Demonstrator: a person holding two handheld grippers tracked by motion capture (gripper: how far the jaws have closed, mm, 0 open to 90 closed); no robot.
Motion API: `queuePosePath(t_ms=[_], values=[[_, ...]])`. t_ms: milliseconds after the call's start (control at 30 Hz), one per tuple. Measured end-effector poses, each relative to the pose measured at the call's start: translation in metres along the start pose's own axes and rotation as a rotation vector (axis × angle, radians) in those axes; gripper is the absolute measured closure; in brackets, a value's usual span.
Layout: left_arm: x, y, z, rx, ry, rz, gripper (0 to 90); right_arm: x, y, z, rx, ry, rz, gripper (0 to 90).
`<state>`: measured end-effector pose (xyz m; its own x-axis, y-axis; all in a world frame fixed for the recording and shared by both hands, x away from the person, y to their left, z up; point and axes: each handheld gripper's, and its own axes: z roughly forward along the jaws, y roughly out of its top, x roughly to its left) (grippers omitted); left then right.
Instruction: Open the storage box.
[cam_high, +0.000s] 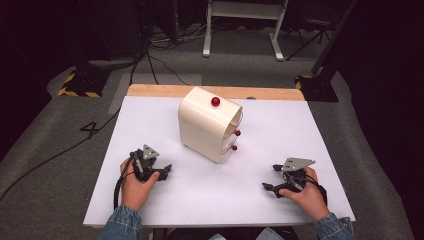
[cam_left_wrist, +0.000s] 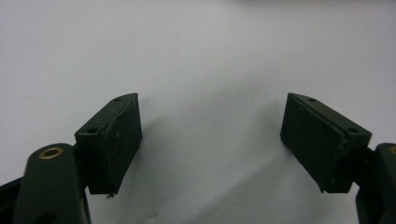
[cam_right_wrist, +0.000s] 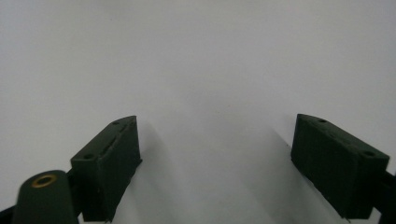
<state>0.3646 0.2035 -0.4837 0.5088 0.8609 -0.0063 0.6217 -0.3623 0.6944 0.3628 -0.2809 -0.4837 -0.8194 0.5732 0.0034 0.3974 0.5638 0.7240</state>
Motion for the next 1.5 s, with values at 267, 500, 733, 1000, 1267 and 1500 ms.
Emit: queuePosePath(t_ms=[267, 500, 733, 1000, 1267, 1500], values=[[0.0, 0.0, 0.0, -0.001, 0.001, 0.0, 20.9, 0.0, 0.001, 0.0, 0.004, -0.001, 0.005, 16.5], [0.0, -0.001, 0.0, -0.006, 0.005, 0.003, 21.0, 0.001, 0.012, -0.001, -0.063, 0.07, 0.051, 34.3], [-0.001, -0.001, 0.0, -0.006, 0.003, 0.008, 21.5, 0.002, 0.035, -0.007, -0.168, 0.093, 0.032, 47.9], [-0.001, -0.001, 0.0, -0.006, 0.002, 0.007, 21.5, 0.001, 0.067, -0.002, -0.173, 0.068, 0.037, 45.3], [-0.001, -0.001, 0.0, -0.011, 0.007, 0.011, 21.6, -0.009, 0.084, 0.031, -0.244, 0.129, -0.007, 59.5], [-0.002, -0.001, 0.0, -0.017, 0.01, 0.019, 22.5, -0.013, 0.082, 0.054, -0.256, 0.141, -0.003, 61.7]])
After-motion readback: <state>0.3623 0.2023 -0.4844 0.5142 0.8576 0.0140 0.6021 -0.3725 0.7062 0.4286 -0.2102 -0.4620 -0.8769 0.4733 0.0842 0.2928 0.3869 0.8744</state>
